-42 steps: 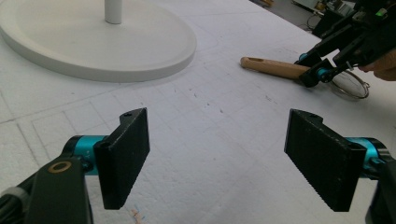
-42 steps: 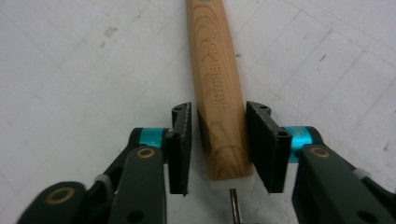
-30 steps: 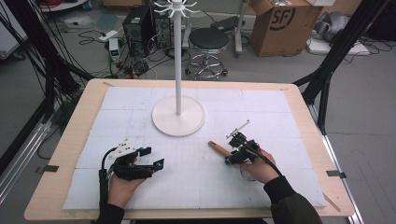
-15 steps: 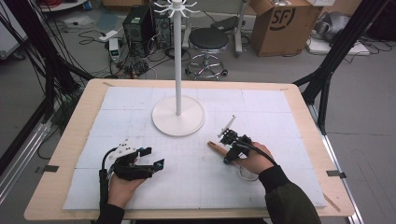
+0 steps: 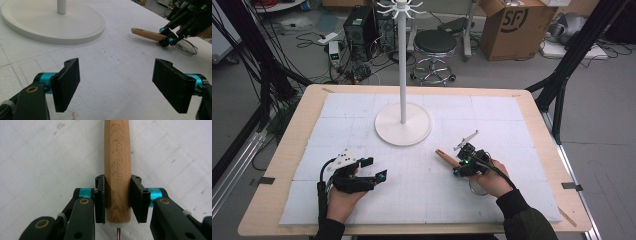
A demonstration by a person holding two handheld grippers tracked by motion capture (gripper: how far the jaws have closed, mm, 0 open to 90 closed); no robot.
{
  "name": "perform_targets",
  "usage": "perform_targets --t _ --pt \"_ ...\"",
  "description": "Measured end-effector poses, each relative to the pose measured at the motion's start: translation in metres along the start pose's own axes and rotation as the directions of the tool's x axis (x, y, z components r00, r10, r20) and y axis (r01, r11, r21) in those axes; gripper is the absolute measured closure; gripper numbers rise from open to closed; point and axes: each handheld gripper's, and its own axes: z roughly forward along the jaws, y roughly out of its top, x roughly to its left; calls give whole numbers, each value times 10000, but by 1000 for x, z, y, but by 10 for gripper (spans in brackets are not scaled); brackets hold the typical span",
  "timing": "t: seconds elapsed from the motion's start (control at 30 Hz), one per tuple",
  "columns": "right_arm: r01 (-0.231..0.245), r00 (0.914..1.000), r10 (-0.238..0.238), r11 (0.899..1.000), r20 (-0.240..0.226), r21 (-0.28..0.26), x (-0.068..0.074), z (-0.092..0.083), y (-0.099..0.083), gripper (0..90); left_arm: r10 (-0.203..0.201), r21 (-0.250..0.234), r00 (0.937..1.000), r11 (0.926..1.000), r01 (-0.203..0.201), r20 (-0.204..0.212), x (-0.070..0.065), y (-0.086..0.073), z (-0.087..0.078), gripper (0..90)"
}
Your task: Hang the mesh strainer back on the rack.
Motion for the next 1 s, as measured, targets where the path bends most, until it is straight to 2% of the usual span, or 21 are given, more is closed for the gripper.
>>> perform_targets --t 0.03,0.07,0.13,0.2,0.27,0.4,0.43,0.5,0.53,0.57,0.6,0.63,0.67,0.7,0.77,0.8,0.87,0.9,0.93,0.97,1.0 --pt "-36 10000 32 9990 -86 -444 0 -5 0 686 -24 -11 10000 10000 24 6 0 0 0 228" --pt "-36 10000 32 9990 -86 -444 0 -5 0 686 -4 13 10000 10000 4 23 0 0 0 228" --pt "-223 9993 186 9923 -314 -1222 -3 -13 1 685 -14 -11 10000 10000 14 10 -1 0 0 228" --pt "-455 9975 368 9874 -596 -1516 -6 -17 1 685 23 -7 10000 10000 -23 -24 0 0 0 228" --pt "-407 9974 296 9842 -663 -1723 -7 -19 1 685 33 -11 10000 10000 -33 -15 0 0 -1 228" --pt "-653 9951 443 9653 -879 -2528 -13 -29 0 685 -1 -21 10000 10000 1 -4 0 0 -1 228" --pt "-653 9951 443 9653 -879 -2528 -13 -29 0 685 15 -18 10000 10000 -15 7 0 0 -1 228" --pt "-772 9929 479 9557 -1087 -2841 -14 -34 -1 685 28 -7 10000 10000 -28 -6 0 0 -1 228" --pt "-715 9942 431 9489 -981 -3073 -14 -36 -1 685 14 -9 10000 10000 -14 -12 0 0 -1 228" --pt "-686 9938 341 9363 -1054 -3446 -15 -40 -1 684 12 -12 10000 10000 -12 -10 0 0 0 228" --pt "-686 9938 341 9363 -1054 -3446 -15 -40 -1 684 15 0 10000 10000 -15 -14 0 0 0 228" --pt "-645 9934 214 9159 -1123 -3962 -15 -44 -1 684 22 12 10000 10000 -22 -27 0 0 0 229" --pt "-619 9923 91 9005 -1236 -4304 -14 -46 -1 684 -15 11 10000 10000 15 -23 0 0 0 229" --pt "-619 9923 91 9005 -1236 -4304 -14 -46 -1 684 -41 48 10000 10000 41 -10 0 0 0 229" --pt "-429 9919 -202 8756 -1252 -4812 -10 -49 2 684 -57 68 10000 10000 57 -32 0 0 1 229" --pt "-429 9919 -202 8756 -1252 -4812 -10 -49 2 684 -33 69 10000 10000 33 -30 0 0 0 229" --pt "-601 9888 -195 8548 -1477 -5154 -10 -51 3 684 -50 27 10000 10000 50 -65 0 0 0 229" --pt "-820 9856 -145 8302 -1684 -5513 -10 -53 5 684 -77 12 9999 10000 77 -69 0 0 0 227" --pt "-1009 9821 -88 8192 -1883 -5646 -10 -53 5 683 -91 -2 9999 10000 91 -65 0 0 0 225" --pt "-1139 9804 -22 8099 -1971 -5755 -10 -53 6 683 -88 -18 9999 10000 88 -62 1 0 -1 225" --pt "-1139 9804 -22 8099 -1971 -5755 -10 -53 6 683 -89 -34 9999 10000 89 -63 1 0 -1 225"
